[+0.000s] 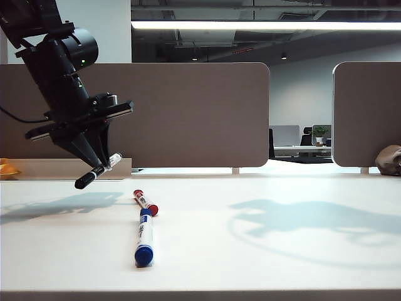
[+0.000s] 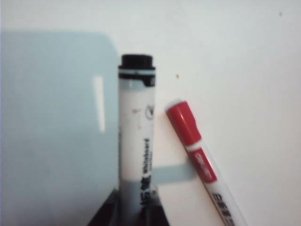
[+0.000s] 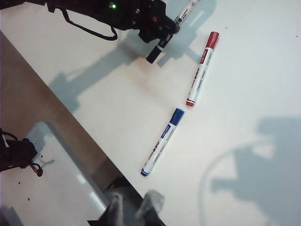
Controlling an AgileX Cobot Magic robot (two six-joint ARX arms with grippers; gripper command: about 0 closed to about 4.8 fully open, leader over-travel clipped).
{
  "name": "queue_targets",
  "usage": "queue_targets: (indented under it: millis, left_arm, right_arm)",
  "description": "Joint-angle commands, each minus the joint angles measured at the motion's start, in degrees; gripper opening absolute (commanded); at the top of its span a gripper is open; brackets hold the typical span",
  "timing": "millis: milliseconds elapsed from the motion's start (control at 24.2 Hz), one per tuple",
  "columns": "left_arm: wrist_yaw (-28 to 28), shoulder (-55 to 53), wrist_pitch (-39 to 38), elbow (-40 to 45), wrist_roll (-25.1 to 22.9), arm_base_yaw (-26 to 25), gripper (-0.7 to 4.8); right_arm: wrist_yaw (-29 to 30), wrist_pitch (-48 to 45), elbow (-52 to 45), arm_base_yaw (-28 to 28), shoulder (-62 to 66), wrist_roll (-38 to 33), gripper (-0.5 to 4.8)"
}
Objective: Pick up the markers one by one and line them up horizontally in a straight line on the table.
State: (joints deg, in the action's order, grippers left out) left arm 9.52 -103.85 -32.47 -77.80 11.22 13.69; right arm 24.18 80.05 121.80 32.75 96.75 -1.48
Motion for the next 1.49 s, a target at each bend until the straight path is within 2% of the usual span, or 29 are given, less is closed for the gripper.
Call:
queue_targets:
  millis: [41,703,1489]
  left_arm:
    - [-2.1,0.2,1.1,-0.3,-0.2,-0.1,0.22]
    - [-5.9,0.2,5.9,-0.3,-0.3,-0.1,0.21]
    - [-5.8,0.2,6.9,-0.3,-0.3,-0.1,0.22]
  right_arm:
    - [0.2,-0.6,0.2,0.0,-0.4,0.0,0.63]
    - [0.2,-0.6,0.2,0.0,-0.4,0.0,0.63]
    - [0.2,-0.6,0.2,0.0,-0.4,0.0,0.63]
